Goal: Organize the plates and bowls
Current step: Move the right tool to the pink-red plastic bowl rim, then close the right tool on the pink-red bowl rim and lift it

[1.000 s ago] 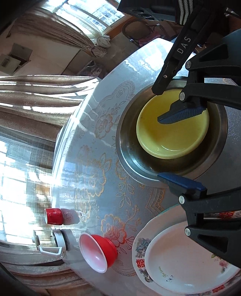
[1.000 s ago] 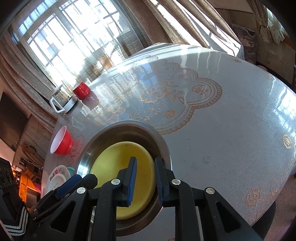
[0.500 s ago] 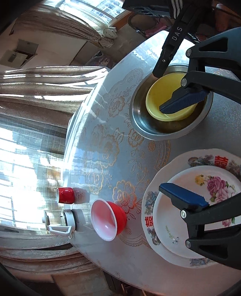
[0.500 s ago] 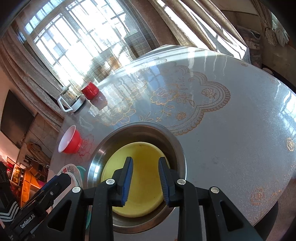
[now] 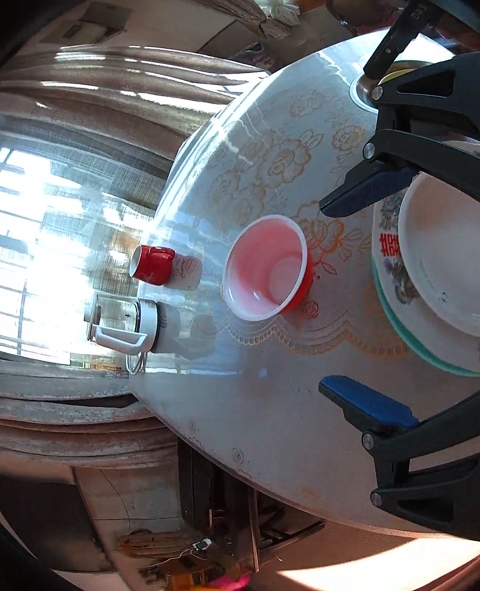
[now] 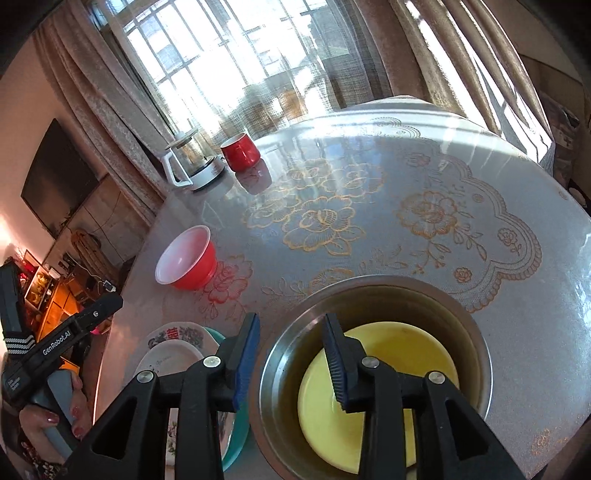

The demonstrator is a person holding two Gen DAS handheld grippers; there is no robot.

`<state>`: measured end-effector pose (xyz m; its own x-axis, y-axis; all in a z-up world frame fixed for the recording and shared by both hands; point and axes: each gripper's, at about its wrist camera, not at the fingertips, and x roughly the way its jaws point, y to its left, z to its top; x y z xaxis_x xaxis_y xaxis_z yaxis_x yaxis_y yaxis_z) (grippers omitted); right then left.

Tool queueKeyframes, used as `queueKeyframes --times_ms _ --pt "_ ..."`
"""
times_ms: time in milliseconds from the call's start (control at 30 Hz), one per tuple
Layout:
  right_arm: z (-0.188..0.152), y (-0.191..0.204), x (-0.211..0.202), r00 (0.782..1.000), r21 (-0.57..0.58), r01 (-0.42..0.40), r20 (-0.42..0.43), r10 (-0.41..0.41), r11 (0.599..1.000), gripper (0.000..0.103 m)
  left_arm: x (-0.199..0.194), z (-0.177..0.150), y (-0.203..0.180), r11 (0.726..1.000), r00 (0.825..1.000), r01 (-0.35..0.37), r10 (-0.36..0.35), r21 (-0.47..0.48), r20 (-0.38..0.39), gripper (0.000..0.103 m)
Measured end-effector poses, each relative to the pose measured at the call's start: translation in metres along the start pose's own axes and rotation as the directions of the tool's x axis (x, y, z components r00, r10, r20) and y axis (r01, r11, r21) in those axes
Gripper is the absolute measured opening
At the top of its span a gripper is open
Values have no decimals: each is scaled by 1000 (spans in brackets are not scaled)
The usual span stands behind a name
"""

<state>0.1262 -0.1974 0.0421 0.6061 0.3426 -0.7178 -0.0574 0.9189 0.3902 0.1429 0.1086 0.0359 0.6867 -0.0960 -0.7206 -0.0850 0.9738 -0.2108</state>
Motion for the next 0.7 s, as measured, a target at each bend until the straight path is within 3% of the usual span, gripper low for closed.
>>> queueKeyframes --times_ms 167,333,467,533,600,700 --pt "19 21 35 997 12 -39 -60 40 999 36 31 18 35 996 1000 5 -7 -93 -15 87" --pt "32 45 64 993 22 -65 -93 67 998 36 53 32 59 975 992 123 -120 -184 25 84" --pt "37 61 86 990 33 -75 -121 79 997 36 75 30 75 932 971 235 -236 -276 29 77" --pt "42 67 98 987 47 -80 -136 86 996 36 83 28 77 923 964 259 -265 -286 17 74" --pt "47 71 110 983 72 -93 -150 103 993 36 85 29 71 934 967 242 -253 -263 -9 72" --pt "56 81 128 982 79 -80 -168 92 994 36 87 31 65 928 955 282 -296 -242 -22 64"
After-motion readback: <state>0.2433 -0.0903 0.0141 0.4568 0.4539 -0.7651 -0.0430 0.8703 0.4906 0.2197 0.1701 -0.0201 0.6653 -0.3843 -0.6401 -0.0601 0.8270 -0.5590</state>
